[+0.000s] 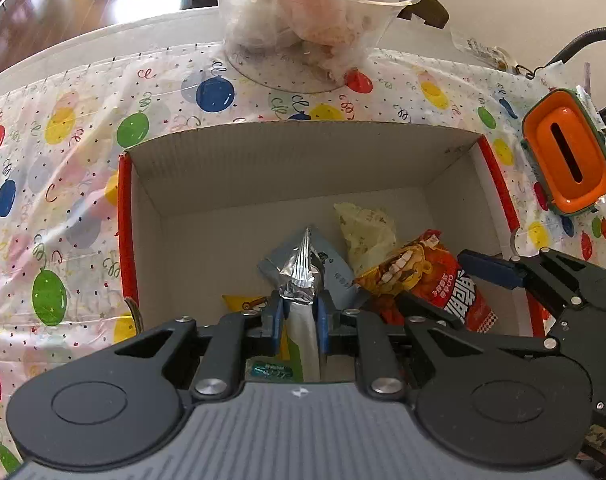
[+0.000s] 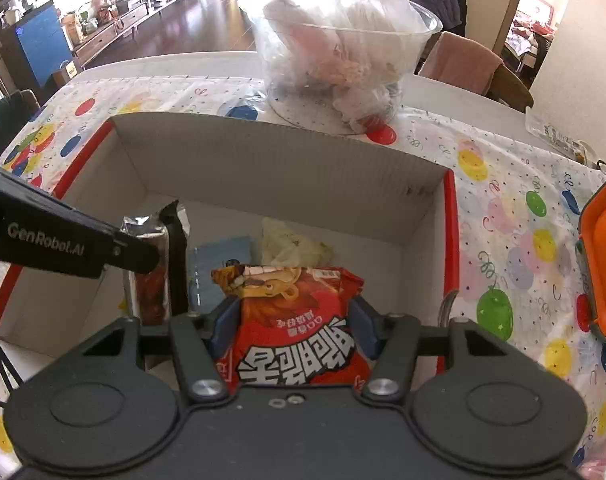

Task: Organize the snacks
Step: 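Carry the red chip bag with the right gripper while the left carries the silver packet into the box, then open the right gripper inside the box while the left releases the silver packet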

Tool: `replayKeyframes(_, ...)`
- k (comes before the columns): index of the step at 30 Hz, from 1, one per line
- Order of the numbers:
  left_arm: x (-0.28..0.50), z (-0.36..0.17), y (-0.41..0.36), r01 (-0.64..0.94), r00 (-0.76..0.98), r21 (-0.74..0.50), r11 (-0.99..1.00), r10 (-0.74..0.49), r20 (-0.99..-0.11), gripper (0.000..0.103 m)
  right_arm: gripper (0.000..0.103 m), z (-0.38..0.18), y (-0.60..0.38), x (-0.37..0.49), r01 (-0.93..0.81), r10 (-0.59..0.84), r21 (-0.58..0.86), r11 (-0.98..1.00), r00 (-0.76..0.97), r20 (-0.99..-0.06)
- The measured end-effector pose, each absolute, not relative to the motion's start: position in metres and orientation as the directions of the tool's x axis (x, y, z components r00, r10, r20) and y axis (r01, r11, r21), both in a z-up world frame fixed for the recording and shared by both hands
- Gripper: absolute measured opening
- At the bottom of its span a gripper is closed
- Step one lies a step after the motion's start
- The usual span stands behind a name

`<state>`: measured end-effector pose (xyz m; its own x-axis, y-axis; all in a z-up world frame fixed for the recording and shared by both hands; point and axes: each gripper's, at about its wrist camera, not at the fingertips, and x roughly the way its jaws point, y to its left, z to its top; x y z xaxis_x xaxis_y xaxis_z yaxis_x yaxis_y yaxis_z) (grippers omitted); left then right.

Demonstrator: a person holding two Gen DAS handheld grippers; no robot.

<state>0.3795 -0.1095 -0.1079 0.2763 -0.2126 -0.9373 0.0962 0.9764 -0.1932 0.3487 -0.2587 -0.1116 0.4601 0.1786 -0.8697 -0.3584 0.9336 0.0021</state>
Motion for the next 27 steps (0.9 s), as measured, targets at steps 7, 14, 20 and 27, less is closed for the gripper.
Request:
replayKeyframes(7, 0.375, -0.108, -0.104, 0.081, 0.283, -0.198, 0.977, -0.213, -0.935, 0.017, 0.064, -0.105, -0.265, 0.347, -0.346, 0.206, 0.038, 0.938, 0.464, -0.861)
replayKeyframes(14, 0.364, -0.102, -0.095, 0.084, 0.304, -0.217, 0.973, -0.233, -0.924, 0.021, 0.066, -0.095, -0.273, 0.338, -0.336, 0.236, 0.073, 0.939, 0.476, -0.847)
replayKeyframes(20, 0.348, -0.088, -0.091, 0.108, 0.347, -0.239, 0.965, -0.262, -0.900, 0.056, 0.071, -0.081, -0.275, 0.324, -0.337, 0.268, 0.101, 0.936, 0.496, -0.826)
replayKeyframes(27, 0.325, -0.069, -0.082, 0.138, 0.414, -0.235, 0.962, -0.272, -0.869, 0.061, 0.080, -0.061, -0.274, 0.306, -0.328, 0.303, 0.139, 0.934, 0.526, -0.795)
